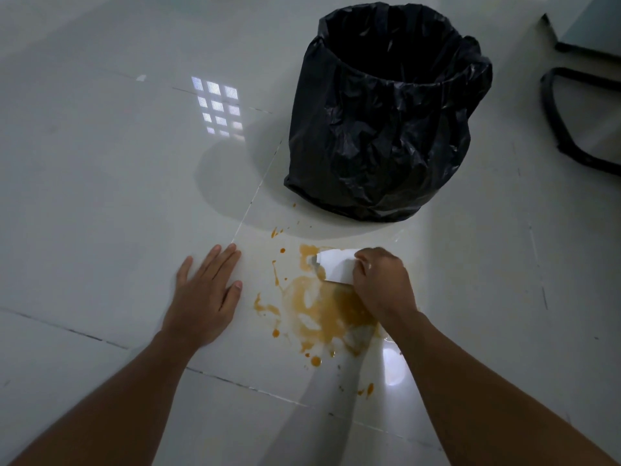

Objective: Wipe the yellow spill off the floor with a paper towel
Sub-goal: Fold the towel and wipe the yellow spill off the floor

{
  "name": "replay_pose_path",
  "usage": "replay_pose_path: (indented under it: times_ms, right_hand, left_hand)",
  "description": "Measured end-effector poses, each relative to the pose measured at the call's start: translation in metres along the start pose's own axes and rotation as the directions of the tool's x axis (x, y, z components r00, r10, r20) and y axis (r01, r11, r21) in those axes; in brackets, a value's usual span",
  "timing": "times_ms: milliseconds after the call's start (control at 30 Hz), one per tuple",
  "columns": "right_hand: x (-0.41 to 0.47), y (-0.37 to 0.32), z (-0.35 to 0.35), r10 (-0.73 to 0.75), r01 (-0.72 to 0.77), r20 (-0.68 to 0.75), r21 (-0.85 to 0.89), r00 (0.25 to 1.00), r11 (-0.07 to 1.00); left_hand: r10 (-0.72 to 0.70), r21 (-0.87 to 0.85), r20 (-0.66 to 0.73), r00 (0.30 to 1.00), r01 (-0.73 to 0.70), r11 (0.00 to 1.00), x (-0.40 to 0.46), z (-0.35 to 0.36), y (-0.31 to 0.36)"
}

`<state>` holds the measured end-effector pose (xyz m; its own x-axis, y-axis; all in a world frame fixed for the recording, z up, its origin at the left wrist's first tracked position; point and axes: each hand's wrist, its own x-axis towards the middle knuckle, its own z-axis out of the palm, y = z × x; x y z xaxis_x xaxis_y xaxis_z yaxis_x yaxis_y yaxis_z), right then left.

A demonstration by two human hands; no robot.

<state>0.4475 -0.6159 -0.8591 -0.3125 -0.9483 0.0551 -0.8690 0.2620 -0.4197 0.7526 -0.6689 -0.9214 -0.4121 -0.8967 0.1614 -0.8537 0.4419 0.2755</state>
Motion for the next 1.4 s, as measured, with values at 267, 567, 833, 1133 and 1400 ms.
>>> replay_pose_path:
  times_ms: [267,567,833,1133,1400]
  right_hand:
    - [0.015,-0.001,0.008,0.130,-0.134,0.100,0.042,0.987,0.990]
    - [0.023,-0.020,0.015,0.338,-0.358,0.121,0.376,0.933,0.854]
    - [0.034,-0.040,0.024,0.457,-0.492,0.256,0.691,0.852,0.530]
    - [0.068,-0.070,0.041,0.278,-0.295,0.128,0.622,0.952,0.725]
    - [0.087,-0.085,0.047,-0.093,0.142,0.244,-0.192,0.965,0.971]
  left_hand:
    - [-0.009,-0.002,0.001,1.000,0.009,1.000,-0.001,-0.001,-0.001]
    - [-0.018,-0.025,0.025,1.000,0.019,1.000,-0.001,-0.003,0.000]
    - [-0.031,-0.032,0.034,0.999,0.033,0.999,0.000,-0.002,0.000]
    - [-0.036,-0.027,0.040,0.999,0.037,0.999,0.000,-0.003,-0.001]
    - [-0.034,-0.041,0.047,0.998,0.036,0.998,0.001,-0.004,0.000]
